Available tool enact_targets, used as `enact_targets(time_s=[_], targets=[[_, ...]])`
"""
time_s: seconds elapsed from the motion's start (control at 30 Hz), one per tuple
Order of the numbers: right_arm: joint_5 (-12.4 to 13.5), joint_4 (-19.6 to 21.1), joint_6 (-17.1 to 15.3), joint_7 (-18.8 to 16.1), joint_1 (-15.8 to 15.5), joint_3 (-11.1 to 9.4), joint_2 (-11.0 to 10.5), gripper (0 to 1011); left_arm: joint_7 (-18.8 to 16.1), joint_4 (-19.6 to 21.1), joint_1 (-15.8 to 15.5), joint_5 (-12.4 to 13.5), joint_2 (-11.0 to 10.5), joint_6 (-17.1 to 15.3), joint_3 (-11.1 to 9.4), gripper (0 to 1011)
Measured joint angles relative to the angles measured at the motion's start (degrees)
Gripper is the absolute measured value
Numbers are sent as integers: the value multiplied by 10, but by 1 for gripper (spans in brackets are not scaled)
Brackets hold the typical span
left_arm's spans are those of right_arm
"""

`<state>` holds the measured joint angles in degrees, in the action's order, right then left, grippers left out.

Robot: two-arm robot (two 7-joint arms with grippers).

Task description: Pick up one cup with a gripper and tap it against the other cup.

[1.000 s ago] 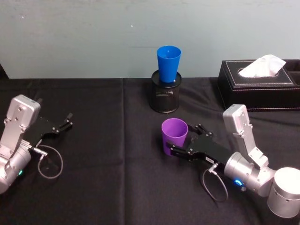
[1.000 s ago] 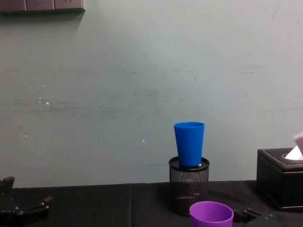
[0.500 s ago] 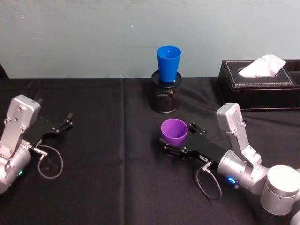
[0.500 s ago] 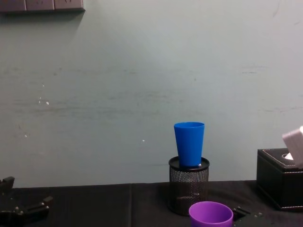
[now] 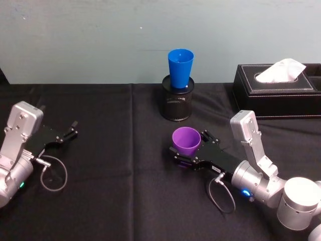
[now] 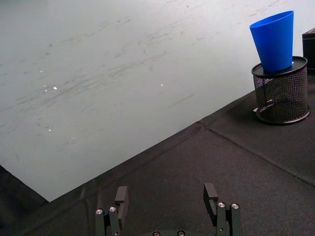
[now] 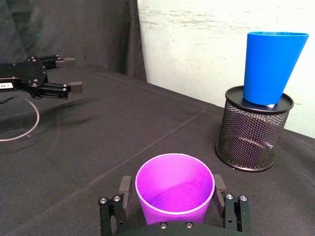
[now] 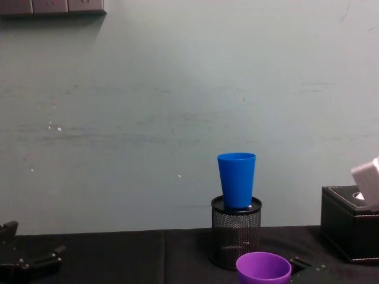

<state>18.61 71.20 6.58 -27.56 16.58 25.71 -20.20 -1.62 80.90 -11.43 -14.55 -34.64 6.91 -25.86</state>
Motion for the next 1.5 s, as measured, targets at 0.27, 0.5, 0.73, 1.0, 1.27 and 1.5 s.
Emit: enact_targets(time_s=[0.27, 0.5, 0.73, 1.0, 1.27, 1.5], targets=[[2, 1, 0, 0, 0, 1, 0, 964, 0, 0, 0, 0, 0, 0, 0, 1000], [2, 1, -1, 0, 0, 1, -1, 792, 0, 0, 0, 0, 0, 0, 0, 1000], [3, 1, -1, 0, -1, 1, -1, 755, 0, 0, 0, 0, 0, 0, 0, 1000], [4, 57, -30, -2, -10, -13, -17, 735, 0, 0, 0, 0, 0, 0, 0, 1000], [31, 153, -114, -1, -12, -37, -50, 735, 0, 0, 0, 0, 0, 0, 0, 1000], [58, 202, -169, 6, -1, -44, -68, 735, 0, 0, 0, 0, 0, 0, 0, 1000]])
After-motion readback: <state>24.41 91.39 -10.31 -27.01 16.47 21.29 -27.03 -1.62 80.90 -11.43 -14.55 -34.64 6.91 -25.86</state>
